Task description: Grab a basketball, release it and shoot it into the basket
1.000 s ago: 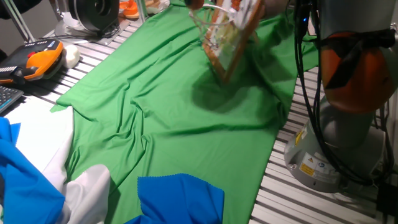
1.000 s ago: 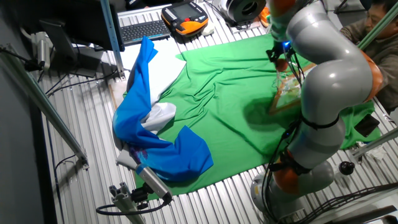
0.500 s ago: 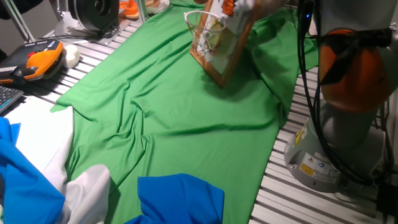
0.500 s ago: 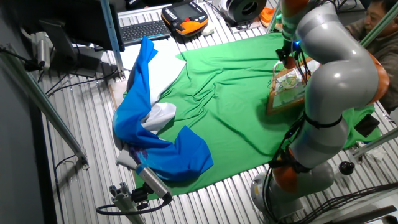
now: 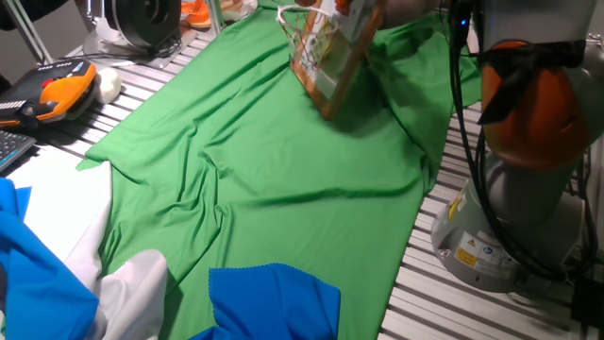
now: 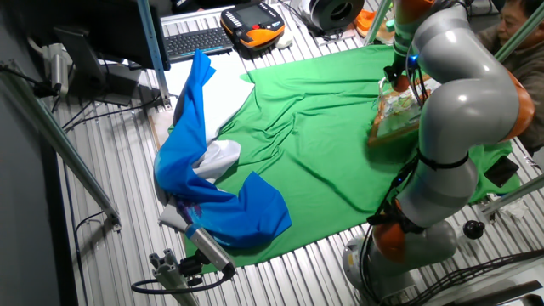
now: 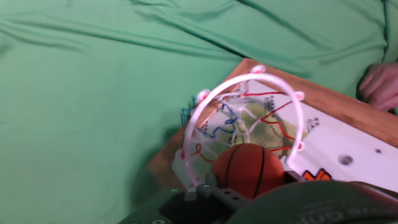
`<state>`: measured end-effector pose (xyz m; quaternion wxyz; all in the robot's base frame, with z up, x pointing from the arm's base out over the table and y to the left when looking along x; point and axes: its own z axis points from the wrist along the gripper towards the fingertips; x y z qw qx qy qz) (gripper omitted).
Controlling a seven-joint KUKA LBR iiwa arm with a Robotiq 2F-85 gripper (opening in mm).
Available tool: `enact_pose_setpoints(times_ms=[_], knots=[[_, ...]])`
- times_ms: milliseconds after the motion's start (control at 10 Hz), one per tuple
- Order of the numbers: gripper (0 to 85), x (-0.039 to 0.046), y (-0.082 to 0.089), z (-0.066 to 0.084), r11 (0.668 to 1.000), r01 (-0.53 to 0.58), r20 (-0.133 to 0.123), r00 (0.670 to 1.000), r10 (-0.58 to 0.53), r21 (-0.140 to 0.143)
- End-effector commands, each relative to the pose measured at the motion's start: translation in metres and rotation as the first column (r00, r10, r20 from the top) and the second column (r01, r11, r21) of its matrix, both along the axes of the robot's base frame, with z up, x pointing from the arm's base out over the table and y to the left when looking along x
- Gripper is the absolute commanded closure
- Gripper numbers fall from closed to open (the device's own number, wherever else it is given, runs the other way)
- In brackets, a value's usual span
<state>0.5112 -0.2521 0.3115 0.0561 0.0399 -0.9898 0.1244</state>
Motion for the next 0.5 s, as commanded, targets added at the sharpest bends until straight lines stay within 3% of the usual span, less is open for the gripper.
enact_pose_setpoints(times_ms=[0, 300, 400], knots=[[85.0, 0.0044, -0.005, -0.006, 1.000, -0.011, 0.001, 1.000, 0.011, 0.010], [85.0, 0.0199, -0.019, -0.030, 0.999, -0.044, 0.038, 0.998, 0.044, 0.022], [68.0, 0.0221, -0.019, -0.032, 0.999, -0.015, 0.052, 0.999, 0.013, 0.046]])
